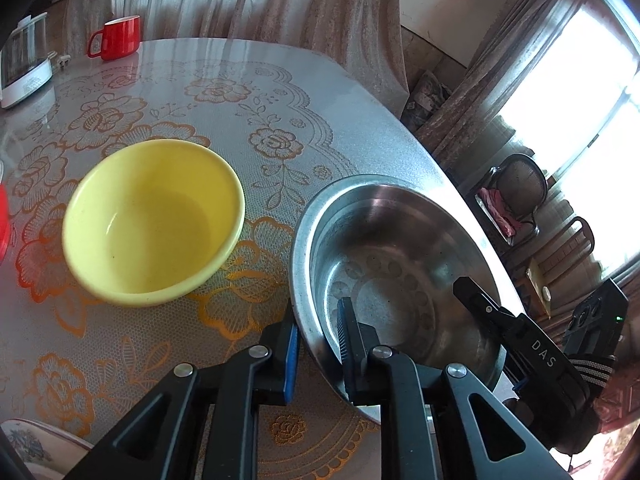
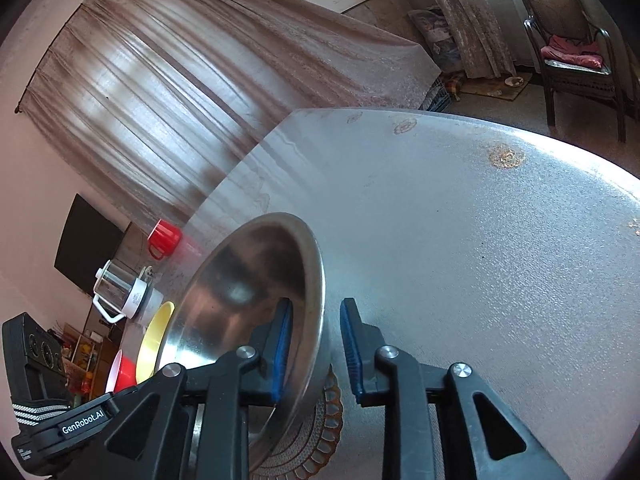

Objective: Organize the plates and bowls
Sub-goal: 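Carry the steel bowl with the right gripper toward the plate stack, then lower the steel bowl onto the rose-pattern plate on the stack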

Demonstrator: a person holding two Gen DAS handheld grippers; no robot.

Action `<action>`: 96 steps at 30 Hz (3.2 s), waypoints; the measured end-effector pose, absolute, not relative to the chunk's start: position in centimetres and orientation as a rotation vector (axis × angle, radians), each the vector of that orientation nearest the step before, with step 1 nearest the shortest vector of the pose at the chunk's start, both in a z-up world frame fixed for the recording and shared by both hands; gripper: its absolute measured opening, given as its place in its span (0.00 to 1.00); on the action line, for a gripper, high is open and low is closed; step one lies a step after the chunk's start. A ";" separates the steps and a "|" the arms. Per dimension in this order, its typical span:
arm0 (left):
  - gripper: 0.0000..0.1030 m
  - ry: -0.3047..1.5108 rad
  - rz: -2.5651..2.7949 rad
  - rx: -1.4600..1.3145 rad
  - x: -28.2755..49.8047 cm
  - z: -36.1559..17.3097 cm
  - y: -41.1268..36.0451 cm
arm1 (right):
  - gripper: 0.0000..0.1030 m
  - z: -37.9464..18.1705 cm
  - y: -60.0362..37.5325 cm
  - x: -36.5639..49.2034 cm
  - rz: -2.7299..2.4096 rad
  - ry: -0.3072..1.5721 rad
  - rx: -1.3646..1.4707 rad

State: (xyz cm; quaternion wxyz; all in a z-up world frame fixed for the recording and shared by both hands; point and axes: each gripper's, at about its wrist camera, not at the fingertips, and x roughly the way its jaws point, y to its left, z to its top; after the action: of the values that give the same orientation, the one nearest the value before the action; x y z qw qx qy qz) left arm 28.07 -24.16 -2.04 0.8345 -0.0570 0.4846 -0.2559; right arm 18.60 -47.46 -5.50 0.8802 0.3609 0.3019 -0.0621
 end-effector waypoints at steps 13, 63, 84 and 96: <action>0.18 0.970 -0.553 -0.053 25.2 -1.1 -24.5 | 0.07 -5.0 -48.1 17.7 -0.150 0.568 0.768; 0.20 0.750 -0.522 -0.113 15.8 4.6 -7.7 | 0.06 1.5 -33.4 13.1 0.014 0.712 0.504; 0.21 0.813 -0.511 -0.207 11.4 2.4 2.0 | 0.09 0.5 -24.8 11.4 0.230 0.885 0.449; 0.21 0.862 -0.476 -0.261 11.7 0.8 3.0 | 0.12 -0.5 -23.8 11.5 0.226 0.914 0.421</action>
State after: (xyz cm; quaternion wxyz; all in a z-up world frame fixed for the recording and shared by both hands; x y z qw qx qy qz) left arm 11.73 2.96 0.79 0.8732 -0.1248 0.4125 -0.2277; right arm 11.54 -23.83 -0.55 0.8699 0.2012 0.4371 0.1083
